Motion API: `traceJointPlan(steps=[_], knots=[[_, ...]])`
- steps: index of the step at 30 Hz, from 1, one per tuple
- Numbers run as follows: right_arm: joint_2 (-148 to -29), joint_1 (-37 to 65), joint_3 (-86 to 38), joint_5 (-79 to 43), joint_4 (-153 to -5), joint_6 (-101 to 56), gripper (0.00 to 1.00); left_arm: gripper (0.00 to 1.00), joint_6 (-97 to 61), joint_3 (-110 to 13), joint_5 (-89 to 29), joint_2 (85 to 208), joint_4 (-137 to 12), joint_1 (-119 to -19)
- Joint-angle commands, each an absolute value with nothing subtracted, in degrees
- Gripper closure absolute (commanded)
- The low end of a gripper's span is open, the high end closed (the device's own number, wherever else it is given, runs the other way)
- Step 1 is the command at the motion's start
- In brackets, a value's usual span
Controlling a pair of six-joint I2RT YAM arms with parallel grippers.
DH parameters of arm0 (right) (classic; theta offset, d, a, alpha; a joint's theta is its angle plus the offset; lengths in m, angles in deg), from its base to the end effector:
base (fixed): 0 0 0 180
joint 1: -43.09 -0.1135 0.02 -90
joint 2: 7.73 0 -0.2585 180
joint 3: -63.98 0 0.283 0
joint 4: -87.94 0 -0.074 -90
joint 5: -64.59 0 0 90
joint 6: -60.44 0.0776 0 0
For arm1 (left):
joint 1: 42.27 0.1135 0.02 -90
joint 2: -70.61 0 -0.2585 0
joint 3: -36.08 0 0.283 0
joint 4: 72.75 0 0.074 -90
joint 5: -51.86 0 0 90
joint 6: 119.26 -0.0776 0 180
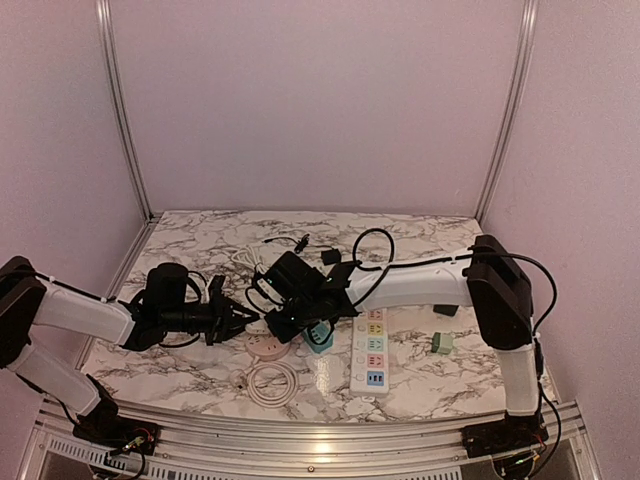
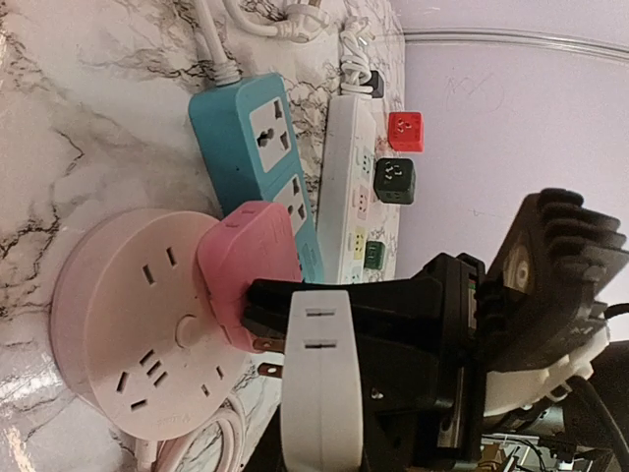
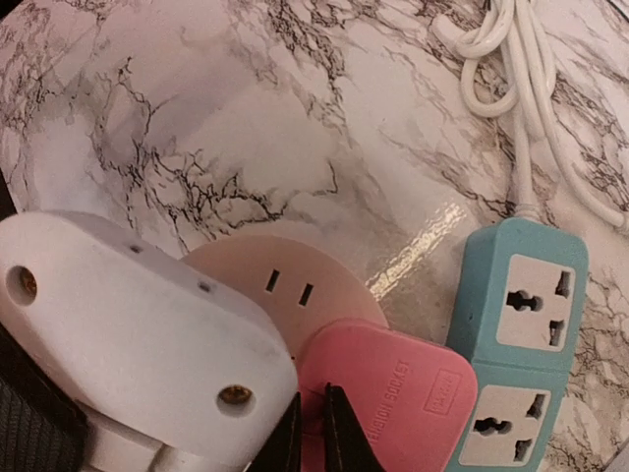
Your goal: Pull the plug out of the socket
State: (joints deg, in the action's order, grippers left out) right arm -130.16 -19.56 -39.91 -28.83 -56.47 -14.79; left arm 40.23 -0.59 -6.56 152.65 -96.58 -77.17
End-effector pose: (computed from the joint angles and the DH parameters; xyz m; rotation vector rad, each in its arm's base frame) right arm 0.2410 0.4559 0.1190 -1.0236 2.3669 0.4619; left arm 0.2337 -0.2126 0.1167 -0.2591 2.3079 -1.6212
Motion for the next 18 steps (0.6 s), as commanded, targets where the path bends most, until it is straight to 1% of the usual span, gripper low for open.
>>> traceJointPlan(steps=[1,5,11,18], knots=[[-135.09,-20.62,-38.44,-26.63,-49.77,-14.07,0.90,1.00,42.67,-1.98,-2.93,152.71,-104.41,-77.34],[-135.02,-20.66,-38.34,-27.02,-49.87,-13.70,0.91,1.00,43.93,-1.75,-2.85,153.14,-104.94,-77.25],[-133.67,-20.71,-38.70,-27.42,-50.29,-13.18,0.90,1.00,36.58,-2.81,-6.32,149.75,-91.55,-75.94],[-131.00,-20.39,-40.76,-27.96,-51.31,-12.04,0.90,1.00,26.39,-7.62,-14.49,145.01,-72.00,-74.84]])
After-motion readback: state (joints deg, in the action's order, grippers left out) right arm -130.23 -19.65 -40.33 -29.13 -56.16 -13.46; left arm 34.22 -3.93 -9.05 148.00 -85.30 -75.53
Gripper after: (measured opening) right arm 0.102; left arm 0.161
